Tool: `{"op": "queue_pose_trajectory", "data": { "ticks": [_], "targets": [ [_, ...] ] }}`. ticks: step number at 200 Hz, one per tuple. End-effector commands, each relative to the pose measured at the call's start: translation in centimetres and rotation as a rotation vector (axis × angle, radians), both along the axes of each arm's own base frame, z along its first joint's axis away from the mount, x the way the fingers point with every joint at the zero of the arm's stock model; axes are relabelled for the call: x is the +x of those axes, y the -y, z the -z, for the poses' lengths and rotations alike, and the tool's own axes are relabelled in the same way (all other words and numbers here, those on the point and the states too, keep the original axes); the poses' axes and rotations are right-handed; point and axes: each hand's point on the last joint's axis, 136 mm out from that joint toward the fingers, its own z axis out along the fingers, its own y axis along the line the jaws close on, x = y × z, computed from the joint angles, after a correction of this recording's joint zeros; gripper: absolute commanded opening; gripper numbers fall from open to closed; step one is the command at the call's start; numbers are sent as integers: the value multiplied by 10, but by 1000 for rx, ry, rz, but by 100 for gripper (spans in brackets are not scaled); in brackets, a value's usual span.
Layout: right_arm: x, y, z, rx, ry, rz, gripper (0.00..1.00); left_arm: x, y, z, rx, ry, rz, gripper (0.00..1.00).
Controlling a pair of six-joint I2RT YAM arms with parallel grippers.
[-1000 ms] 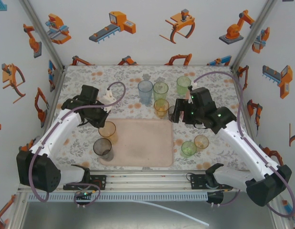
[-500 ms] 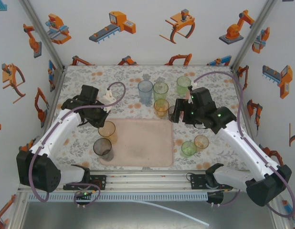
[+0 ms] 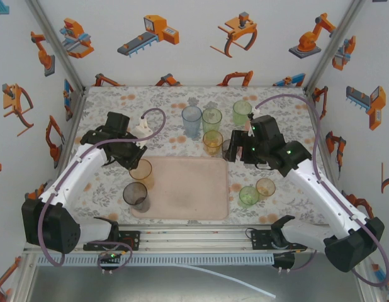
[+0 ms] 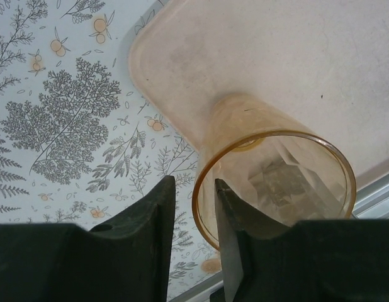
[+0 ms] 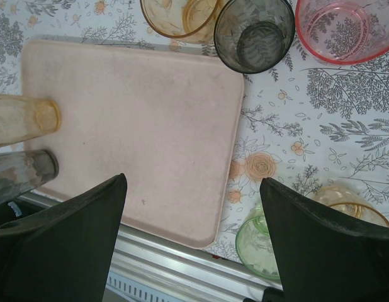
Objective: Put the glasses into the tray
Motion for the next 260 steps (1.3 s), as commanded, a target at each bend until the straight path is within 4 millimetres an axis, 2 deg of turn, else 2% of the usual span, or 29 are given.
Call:
{"op": "queue_pose_trajectory", "data": {
  "ticks": [1, 67, 88, 127, 158, 189, 222, 260],
  "targets": [
    [2, -2, 0, 2, 18, -3, 78, 4, -4, -8, 9, 26, 1, 49],
    [3, -3, 0, 4, 23, -4, 78, 8, -2, -32, -4, 51, 5, 81],
    [3, -3, -1, 5, 26, -4, 78, 11, -2, -43, -6, 79, 8, 87],
    [4, -2, -3, 4, 31, 0, 78, 23, 2, -74, -21, 132, 10, 90],
    [5, -1, 0, -4, 18, 12, 78, 45, 10, -111, -55, 208, -6, 95],
    [5, -4, -3, -3, -7, 4, 77, 68, 23, -135, -85, 242, -17, 98],
    [-1, -12, -17, 11, 1, -15, 77, 91, 38, -145, -127, 243, -39, 97],
    [-1, -14, -33, -5, 23, -21, 77, 116, 57, -136, -183, 188, -48, 97]
  ]
}}
